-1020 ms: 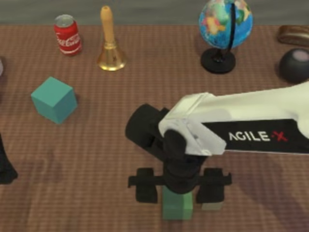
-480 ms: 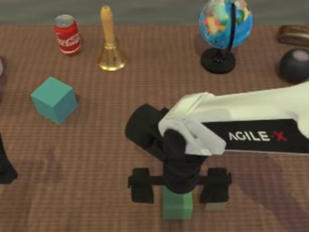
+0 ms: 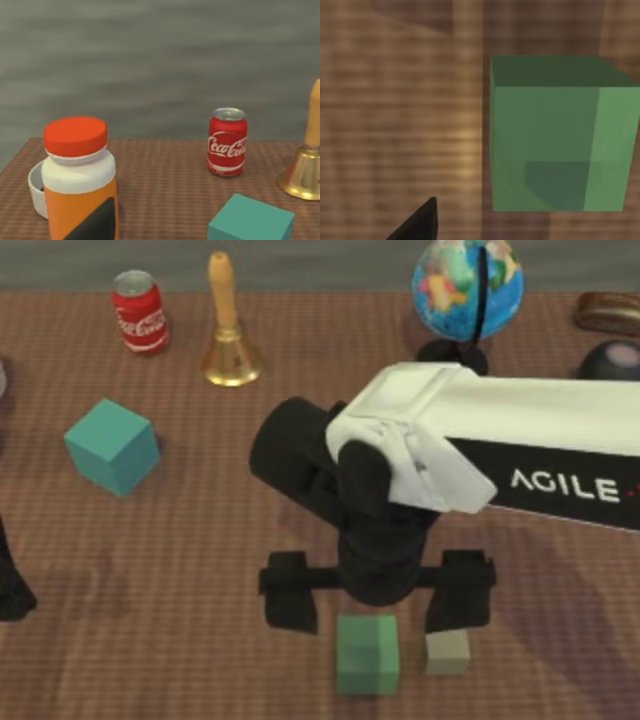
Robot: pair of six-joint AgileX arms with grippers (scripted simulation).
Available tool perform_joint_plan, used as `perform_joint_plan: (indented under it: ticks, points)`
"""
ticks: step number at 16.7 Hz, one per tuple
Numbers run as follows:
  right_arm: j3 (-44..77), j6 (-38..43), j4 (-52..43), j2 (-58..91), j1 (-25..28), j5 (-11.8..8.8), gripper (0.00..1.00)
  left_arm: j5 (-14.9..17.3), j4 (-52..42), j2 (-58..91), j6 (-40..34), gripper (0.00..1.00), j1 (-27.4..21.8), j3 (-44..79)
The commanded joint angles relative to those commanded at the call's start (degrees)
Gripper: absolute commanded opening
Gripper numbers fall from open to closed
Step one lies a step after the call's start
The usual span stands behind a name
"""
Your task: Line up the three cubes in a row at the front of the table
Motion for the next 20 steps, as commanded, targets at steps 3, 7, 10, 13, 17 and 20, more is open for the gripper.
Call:
perform_joint_plan:
  ticks: [3, 7, 10, 13, 17, 20]
  points:
    - [0.3, 0.0, -0.5, -0.4, 0.0, 0.0, 1.0, 0.0, 0.0, 0.0, 0.0, 1.0, 0.0, 0.0]
    - [-0.9, -0.9, 0.4, -1.6, -0.9, 0.6, 1.0, 0.4, -1.6, 1.6, 0.5, 1.0, -0.6, 1.7]
    - [-5.1, -4.1, 3.1, -7.5, -3.4, 2.5, 1.0, 1.6, -8.0, 8.3, 2.3, 1.0, -2.5, 8.6]
    - [-12.2, -9.1, 7.8, -18.1, -7.8, 5.0, 1.0, 2.9, -18.2, 20.6, 5.3, 1.0, -4.9, 21.1]
    - [-25.8, -17.9, 16.4, -38.1, -16.0, 8.0, 1.0, 4.3, -34.7, 44.2, 10.4, 1.0, -7.9, 43.6]
    - [-38.2, -25.5, 23.8, -55.3, -23.3, 9.2, 1.0, 4.8, -47.5, 64.9, 14.4, 1.0, -9.6, 61.6]
